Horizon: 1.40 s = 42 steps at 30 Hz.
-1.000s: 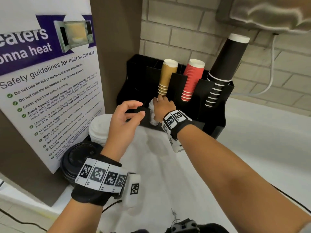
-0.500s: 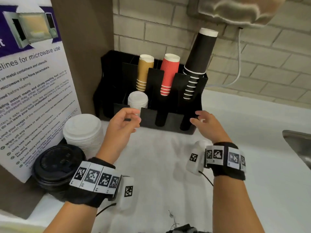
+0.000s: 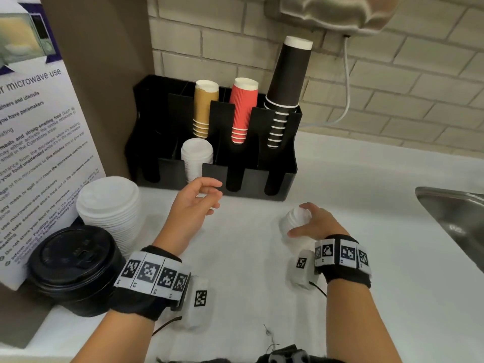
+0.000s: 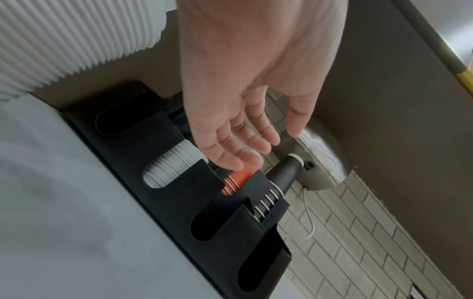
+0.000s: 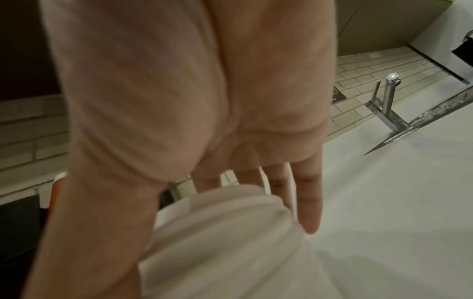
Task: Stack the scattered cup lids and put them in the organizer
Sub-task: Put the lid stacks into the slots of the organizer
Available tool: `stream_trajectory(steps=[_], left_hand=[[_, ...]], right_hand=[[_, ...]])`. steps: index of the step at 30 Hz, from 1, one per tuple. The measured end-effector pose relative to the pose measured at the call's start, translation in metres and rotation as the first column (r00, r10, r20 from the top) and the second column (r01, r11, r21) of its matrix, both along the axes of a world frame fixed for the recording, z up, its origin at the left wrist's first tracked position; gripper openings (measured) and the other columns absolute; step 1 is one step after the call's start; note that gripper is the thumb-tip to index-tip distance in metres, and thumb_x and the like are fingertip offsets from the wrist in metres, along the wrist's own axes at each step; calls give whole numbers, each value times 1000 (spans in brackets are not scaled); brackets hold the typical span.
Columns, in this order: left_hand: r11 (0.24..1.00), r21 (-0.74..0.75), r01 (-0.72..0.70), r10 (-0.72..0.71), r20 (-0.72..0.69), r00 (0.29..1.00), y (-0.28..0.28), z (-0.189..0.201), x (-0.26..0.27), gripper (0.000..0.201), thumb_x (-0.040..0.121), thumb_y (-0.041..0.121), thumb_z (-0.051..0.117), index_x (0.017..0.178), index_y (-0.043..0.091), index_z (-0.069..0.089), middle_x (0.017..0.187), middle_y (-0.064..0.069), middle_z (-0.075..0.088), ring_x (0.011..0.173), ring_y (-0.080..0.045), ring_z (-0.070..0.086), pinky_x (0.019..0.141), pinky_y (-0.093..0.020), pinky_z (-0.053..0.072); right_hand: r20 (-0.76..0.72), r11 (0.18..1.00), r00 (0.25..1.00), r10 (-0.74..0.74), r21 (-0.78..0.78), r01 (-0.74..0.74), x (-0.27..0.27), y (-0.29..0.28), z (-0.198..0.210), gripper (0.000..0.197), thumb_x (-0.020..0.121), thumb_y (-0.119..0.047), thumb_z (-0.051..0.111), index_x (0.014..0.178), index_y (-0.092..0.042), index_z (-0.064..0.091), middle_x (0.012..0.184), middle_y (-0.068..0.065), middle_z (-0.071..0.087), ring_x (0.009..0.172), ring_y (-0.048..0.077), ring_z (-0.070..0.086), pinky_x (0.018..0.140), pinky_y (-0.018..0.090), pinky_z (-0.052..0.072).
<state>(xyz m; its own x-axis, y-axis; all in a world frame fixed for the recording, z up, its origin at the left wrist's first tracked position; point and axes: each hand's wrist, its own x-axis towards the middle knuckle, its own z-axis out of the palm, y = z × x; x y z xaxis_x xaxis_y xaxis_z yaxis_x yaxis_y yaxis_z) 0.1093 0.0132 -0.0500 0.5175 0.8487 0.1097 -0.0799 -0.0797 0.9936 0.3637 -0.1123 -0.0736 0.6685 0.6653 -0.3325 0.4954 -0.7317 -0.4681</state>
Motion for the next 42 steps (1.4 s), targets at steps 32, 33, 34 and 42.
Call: stream_trajectory(steps=[32,33,34,42], left_hand=[[976,107,190,-200,96,975,-18,-6,2,84,59,28,85,134,39,50,137,9,49,119,-16,57,83,-33,58],[975,104,195,-205,95,974,-18,-5,2,84,59,28,85,134,42,49,136,8,50,119,-17,57,84,-34,58],[973,105,203,-213,88,973,-17,-5,1,84,60,28,86,133,45,48,136,8,51,119,-17,57,87,-35,57],[946,129,298,-305,34,952,-11,1,-1,89,62,26,90,136,47,45,134,7,55,121,-12,58,97,-38,53]], right_hand=[[-388,683,689,612,698,-214,-86,28,55,58,81,-20,71,134,-28,49,117,10,67,109,27,64,97,46,50],[-392,683,680,620,696,-221,-85,28,56,57,81,-19,71,134,-27,50,116,11,68,109,28,64,96,45,51],[-395,682,672,626,695,-227,-85,27,57,57,81,-18,71,133,-27,50,116,12,67,108,29,64,96,45,51],[-410,677,689,597,719,-159,-92,27,57,63,69,-24,78,126,-33,54,117,16,62,102,33,65,87,54,53]])
